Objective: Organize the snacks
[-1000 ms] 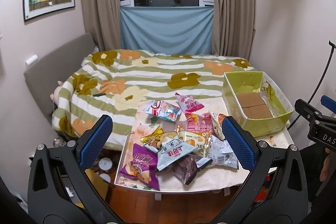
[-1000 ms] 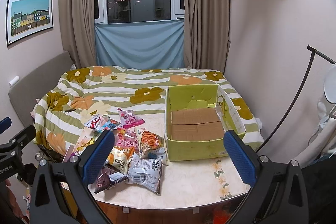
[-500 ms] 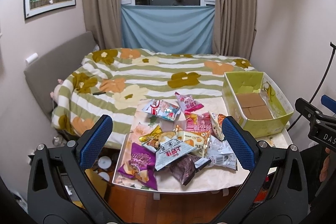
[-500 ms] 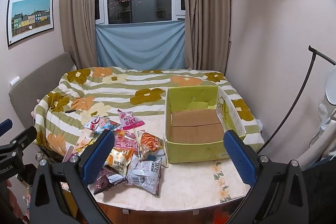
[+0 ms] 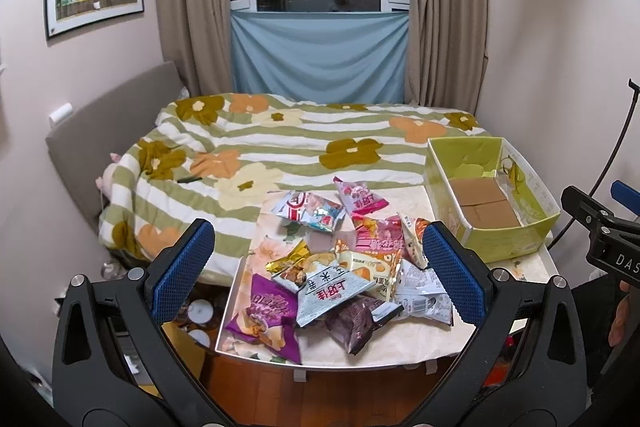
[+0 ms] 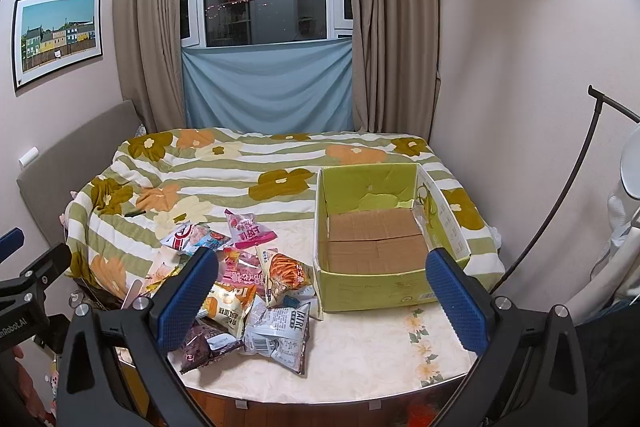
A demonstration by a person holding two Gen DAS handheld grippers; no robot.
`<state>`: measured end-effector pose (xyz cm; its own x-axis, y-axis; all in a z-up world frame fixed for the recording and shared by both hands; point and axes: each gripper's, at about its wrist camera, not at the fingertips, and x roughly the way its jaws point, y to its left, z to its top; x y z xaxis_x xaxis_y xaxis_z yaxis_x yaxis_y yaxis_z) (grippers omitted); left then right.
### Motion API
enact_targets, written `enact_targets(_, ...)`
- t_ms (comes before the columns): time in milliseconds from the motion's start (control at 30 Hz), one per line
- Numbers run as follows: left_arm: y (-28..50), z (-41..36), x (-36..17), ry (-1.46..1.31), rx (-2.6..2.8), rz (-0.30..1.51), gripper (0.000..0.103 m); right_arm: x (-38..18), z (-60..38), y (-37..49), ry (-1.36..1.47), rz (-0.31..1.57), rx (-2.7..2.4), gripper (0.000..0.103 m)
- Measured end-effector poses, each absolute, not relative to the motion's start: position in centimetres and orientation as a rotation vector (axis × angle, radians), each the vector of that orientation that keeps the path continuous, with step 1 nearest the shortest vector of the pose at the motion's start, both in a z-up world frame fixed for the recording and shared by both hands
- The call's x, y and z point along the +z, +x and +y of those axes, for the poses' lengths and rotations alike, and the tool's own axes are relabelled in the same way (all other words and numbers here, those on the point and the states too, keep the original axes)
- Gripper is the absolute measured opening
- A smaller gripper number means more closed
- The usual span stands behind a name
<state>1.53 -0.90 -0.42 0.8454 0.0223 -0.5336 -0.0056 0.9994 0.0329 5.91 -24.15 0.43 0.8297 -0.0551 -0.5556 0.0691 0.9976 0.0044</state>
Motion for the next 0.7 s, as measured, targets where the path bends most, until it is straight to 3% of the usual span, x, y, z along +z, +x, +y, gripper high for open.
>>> enact_targets(700, 1.49, -0.82, -0.47, 0.029, 0.014, 0.564, 0.103, 0.53, -24.00, 5.94, 0.025, 0.592, -0.066, 0.103)
